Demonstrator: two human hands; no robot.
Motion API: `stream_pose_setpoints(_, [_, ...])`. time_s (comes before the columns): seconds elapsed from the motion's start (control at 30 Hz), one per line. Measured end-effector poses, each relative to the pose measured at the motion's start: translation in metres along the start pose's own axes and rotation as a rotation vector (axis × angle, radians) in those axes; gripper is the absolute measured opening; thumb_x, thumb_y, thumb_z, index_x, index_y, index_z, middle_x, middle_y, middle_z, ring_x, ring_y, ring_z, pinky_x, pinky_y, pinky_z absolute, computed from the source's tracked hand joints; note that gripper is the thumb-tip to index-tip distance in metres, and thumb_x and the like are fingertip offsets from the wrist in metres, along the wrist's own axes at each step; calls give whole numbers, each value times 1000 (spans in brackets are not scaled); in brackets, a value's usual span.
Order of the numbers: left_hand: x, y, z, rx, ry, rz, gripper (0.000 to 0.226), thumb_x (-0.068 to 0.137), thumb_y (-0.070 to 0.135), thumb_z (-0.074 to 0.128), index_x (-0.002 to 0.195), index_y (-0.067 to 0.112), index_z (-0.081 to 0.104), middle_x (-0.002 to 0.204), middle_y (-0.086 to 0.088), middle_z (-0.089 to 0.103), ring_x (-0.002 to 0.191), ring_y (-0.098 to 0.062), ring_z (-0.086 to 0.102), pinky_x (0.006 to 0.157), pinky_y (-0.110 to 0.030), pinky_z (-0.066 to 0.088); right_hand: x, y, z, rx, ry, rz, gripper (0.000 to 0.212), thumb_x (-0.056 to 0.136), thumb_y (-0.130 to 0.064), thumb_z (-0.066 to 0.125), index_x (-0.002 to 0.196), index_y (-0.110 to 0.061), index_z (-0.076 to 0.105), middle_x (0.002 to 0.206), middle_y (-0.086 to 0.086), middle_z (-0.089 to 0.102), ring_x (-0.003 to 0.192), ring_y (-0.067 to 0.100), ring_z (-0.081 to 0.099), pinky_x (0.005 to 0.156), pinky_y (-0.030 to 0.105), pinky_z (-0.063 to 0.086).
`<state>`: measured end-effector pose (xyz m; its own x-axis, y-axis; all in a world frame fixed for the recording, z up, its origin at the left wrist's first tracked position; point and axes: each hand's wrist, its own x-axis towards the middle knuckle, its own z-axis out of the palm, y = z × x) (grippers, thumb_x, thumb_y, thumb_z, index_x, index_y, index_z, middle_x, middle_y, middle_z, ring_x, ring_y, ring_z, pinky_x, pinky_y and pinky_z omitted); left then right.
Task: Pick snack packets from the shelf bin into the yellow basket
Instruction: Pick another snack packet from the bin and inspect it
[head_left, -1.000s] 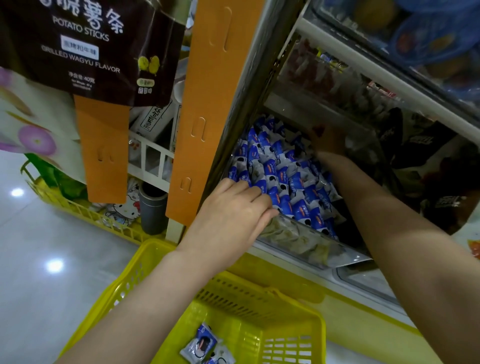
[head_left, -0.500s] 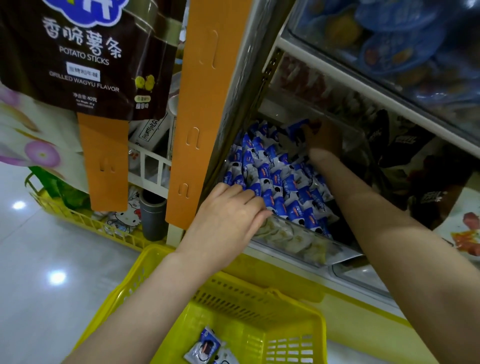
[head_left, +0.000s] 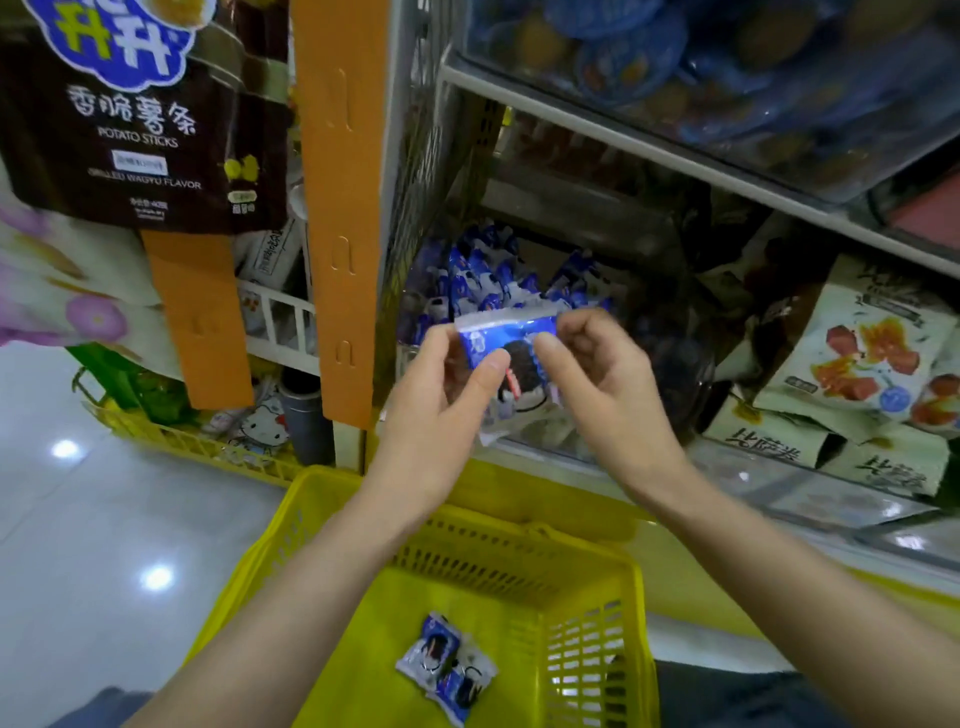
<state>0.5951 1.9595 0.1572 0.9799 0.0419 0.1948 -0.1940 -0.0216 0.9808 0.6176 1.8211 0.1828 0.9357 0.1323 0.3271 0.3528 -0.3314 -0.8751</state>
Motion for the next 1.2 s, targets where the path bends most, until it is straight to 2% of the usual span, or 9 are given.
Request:
stream_pose_setpoints(0.17, [-17,-9,10,-41,-108,-101,12,93,14,50,98,19,59,87,7,64,77,5,59,69,-12,46,-32,14,2,6,-75,155,8,92,-23,54,92,-19,61,78,14,63,69,14,55,62,42,46])
stream_pose_setpoints(0.27, [-22,-15,13,-19,-162,-168,12,95,17,48,90,19,58,82,2,63,75,-1,60,66,-14,46,-44,22,1,-22,-38,158,16,91,-23,57,83,-10,62,77,23,60,68,22,53,67,51,45])
stream_pose_setpoints(0.37, [-24,-20,14,29,-171,-191,22,95,22,46,84,6,56,73,-8,55,68,-10,54,60,-20,41,-54,28,2,-105,-28,118,14,89,-22,60,82,-11,63,78,11,63,73,25,59,69,48,48])
stream_pose_setpoints(0.47, [-24,-23,17,-45,-161,-282,27,95,21,47,85,-3,52,75,-11,54,71,-16,55,58,-22,43,-57,31,0,-163,-13,33,10,88,-21,61,78,-18,61,75,-6,56,71,6,54,65,25,45])
stream_pose_setpoints(0.57, [-24,-23,19,-134,-178,-387,23,93,24,49,87,5,61,76,-4,66,69,-8,64,56,-15,48,-59,33,-2,-204,4,18,9,88,-19,61,79,-18,63,75,-6,57,69,2,52,63,17,41])
stream_pose_setpoints(0.7, [-25,-24,17,-172,-289,-441,27,81,28,63,105,17,62,96,-1,72,85,-10,68,68,-19,53,-59,35,-4,80,116,194,12,91,-13,56,81,-16,62,71,-8,64,65,3,59,56,19,49])
stream_pose_setpoints(0.83, [-25,-26,16,-165,-142,-379,44,65,33,70,104,17,59,95,-2,72,82,-10,67,68,-21,54,-56,35,-10,340,195,322,10,92,-7,51,87,-9,59,80,1,68,71,8,66,60,20,54])
stream_pose_setpoints(1.1, [-19,-30,7,-57,32,-181,17,78,37,59,85,24,66,83,-2,72,76,-16,67,68,-25,54,-61,44,-3,246,-156,510,26,87,0,59,95,-23,53,87,5,70,69,4,66,67,19,54])
stream_pose_setpoints(1.2, [-18,-33,5,4,16,-159,8,85,25,60,79,23,65,78,-4,69,70,-12,63,65,-27,51,-63,48,-6,40,-205,457,38,80,-11,69,108,-27,49,108,-6,64,91,-3,61,82,16,49])
